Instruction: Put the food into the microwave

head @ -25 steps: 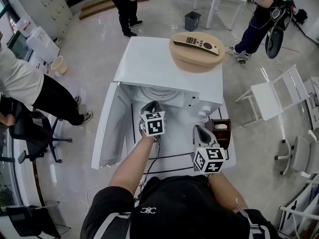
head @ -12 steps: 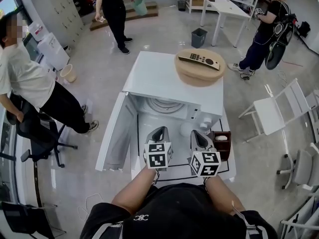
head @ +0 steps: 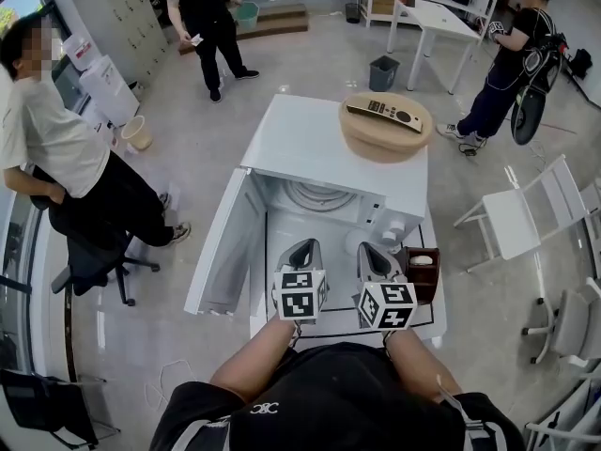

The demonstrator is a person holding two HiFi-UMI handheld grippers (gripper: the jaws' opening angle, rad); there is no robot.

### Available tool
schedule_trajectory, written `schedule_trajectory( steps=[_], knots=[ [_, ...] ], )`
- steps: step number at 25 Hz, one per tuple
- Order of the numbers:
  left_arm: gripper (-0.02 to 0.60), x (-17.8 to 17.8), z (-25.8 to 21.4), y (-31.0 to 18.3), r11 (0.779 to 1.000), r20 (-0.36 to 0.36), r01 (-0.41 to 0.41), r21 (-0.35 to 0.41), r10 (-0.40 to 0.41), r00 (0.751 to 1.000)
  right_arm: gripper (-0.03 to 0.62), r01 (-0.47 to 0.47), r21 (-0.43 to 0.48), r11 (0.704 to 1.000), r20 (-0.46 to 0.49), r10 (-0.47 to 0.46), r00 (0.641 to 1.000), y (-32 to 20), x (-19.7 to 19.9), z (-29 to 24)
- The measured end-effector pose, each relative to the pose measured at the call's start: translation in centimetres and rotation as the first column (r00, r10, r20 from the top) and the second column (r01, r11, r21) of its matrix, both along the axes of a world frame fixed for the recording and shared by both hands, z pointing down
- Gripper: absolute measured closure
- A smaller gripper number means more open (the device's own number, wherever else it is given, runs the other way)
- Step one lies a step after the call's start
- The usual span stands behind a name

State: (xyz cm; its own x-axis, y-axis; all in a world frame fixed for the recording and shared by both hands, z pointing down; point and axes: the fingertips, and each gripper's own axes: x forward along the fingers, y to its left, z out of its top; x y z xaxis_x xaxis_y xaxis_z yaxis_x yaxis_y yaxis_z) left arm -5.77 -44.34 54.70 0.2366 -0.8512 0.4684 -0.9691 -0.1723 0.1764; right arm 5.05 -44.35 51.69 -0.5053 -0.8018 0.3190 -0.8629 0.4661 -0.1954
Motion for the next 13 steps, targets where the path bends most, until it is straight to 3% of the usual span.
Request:
schedule_trajectory(
  steps=[13],
  knots=[
    [0.572,0.1,1.1,0.3,0.999,-0.034,0.007,-0.038,-0.008,0.999,0.588,0.014,-0.012,1.0,0.002,-0.014,1.0,-0.1,-0.2,0.2]
  ],
)
